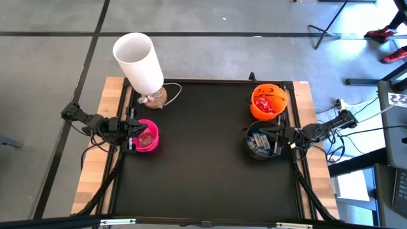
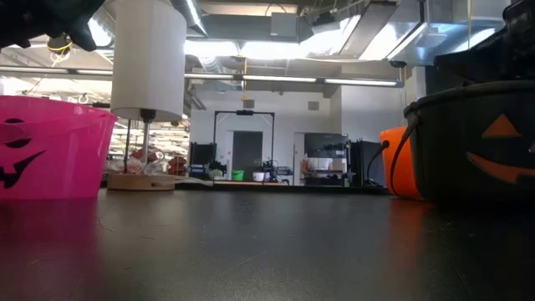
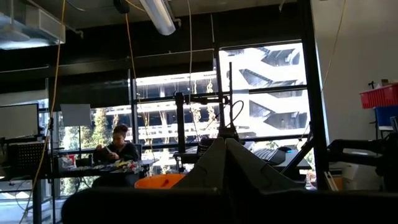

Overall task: Sort candy
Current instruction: Return to Home Position

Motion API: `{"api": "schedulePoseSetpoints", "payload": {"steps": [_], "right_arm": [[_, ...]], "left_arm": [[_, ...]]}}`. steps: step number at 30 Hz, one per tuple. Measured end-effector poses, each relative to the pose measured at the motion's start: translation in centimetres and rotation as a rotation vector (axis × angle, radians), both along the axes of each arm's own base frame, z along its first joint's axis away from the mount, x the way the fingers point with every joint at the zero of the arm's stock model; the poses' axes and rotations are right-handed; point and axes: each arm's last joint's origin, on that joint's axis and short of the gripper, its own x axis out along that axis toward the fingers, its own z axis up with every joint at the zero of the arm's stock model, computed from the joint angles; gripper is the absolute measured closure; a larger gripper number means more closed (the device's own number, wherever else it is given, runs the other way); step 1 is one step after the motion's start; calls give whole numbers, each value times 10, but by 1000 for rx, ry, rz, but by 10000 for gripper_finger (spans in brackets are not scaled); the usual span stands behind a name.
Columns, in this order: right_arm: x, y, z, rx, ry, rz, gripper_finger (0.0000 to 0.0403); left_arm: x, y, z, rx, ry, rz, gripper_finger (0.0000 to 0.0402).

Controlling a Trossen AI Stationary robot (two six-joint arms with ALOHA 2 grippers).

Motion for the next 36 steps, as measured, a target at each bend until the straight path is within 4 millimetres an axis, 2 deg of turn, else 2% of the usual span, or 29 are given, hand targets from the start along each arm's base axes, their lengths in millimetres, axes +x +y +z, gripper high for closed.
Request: {"api": "schedulePoseSetpoints", "payload": {"steps": [36], "right_arm": [[0,0,-4,-20,43,0,402]], "left_arm": [[0,0,0,0,0,0,398]]}}
